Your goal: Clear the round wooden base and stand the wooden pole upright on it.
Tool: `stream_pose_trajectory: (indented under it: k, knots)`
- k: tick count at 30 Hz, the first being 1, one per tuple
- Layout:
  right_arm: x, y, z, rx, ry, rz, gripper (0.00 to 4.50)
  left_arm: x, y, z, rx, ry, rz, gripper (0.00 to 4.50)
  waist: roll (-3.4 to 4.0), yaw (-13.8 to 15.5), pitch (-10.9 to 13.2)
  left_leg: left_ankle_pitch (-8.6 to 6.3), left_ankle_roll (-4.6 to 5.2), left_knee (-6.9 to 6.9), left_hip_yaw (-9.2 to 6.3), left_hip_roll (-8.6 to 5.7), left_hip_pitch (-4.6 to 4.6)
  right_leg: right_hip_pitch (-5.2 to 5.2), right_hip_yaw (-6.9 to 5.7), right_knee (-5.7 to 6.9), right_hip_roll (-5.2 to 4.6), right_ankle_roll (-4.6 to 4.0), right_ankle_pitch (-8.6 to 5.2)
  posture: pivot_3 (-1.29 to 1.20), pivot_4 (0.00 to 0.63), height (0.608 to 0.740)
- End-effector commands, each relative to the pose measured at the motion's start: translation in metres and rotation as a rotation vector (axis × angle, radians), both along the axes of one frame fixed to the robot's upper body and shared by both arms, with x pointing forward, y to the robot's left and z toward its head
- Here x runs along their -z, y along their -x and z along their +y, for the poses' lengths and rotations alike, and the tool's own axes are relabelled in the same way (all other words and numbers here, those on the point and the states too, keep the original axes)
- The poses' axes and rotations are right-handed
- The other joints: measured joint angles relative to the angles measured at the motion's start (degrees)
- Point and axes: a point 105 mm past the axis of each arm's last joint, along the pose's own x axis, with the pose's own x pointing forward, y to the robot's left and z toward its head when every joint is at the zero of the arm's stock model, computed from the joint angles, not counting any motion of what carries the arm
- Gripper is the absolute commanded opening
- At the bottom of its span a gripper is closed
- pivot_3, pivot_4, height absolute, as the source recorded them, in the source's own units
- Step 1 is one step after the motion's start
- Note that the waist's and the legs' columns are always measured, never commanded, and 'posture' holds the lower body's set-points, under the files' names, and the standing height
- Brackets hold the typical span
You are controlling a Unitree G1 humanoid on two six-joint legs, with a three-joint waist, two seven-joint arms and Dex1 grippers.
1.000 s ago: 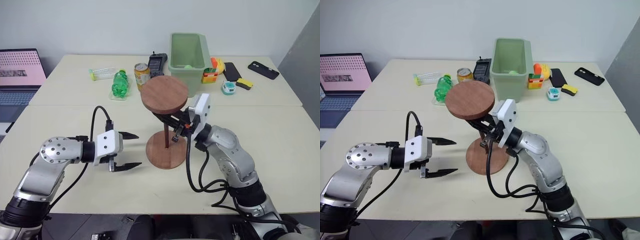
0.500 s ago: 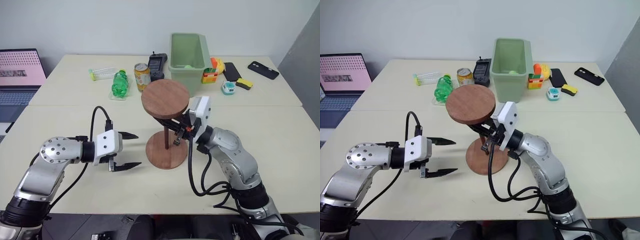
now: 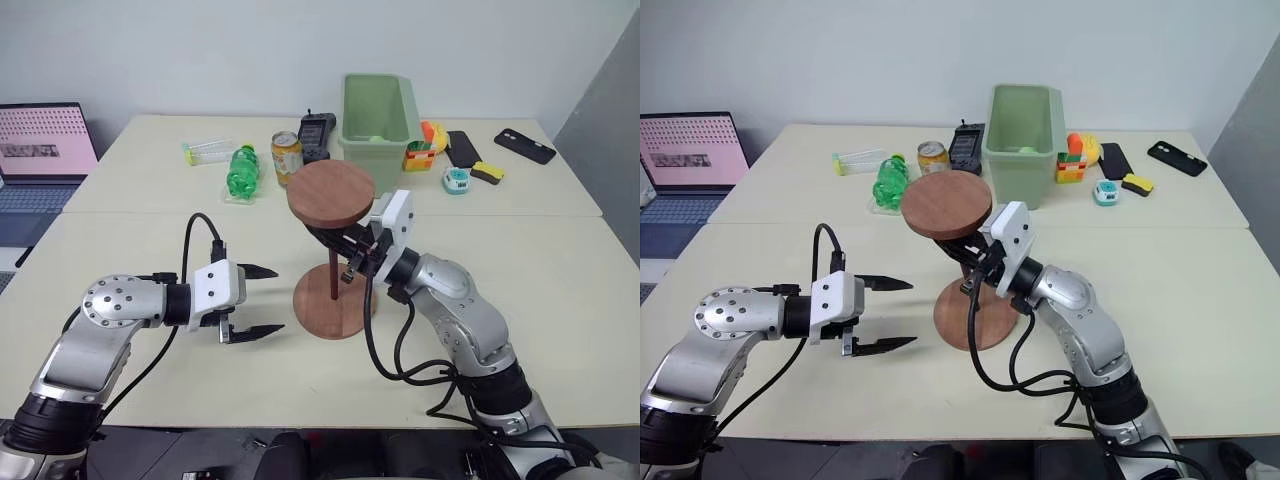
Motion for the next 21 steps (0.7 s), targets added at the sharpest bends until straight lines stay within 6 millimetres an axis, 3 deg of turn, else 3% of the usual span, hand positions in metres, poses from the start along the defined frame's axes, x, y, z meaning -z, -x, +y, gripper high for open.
stream_pose_trajectory:
  k: [1,9,11,21]
  knots:
    - [0.064,-0.014,-0.014,0.075,0.156,0.215,0.27,-0.006,0.001,-0.003,0.010,0.019,-0.025,4.50,-0.01,0.1,-0.1,0.00,0.00,0.00,0.00,-0.01,0.00,0.00,0.00,0.00,0.00,0.00,0.00,0.00,0.150,0.740]
    - [0.046,-0.009,-0.004,0.030,0.132,0.168,0.27,-0.004,0.002,-0.003,0.010,0.019,-0.024,4.50,0.01,0.4,-0.2,0.00,0.00,0.00,0.00,0.00,-0.01,0.00,0.01,-0.01,-0.01,0.00,0.00,0.00,0.150,0.740]
    - [0.042,-0.008,-0.003,0.019,0.124,0.159,1.00,-0.004,0.002,-0.003,0.012,0.017,-0.023,4.50,0.01,0.4,-0.2,0.00,0.00,0.00,0.01,0.00,-0.01,-0.01,0.02,-0.01,-0.01,0.00,0.00,0.00,0.150,0.740]
    - [0.041,0.004,-0.007,-0.049,0.179,0.138,3.28,-0.002,0.002,0.003,0.005,0.038,-0.015,4.50,0.10,0.4,0.3,0.01,-0.02,0.05,0.02,0.07,-1.04,-1.08,0.02,0.06,-0.05,0.00,0.01,0.00,0.150,0.740]
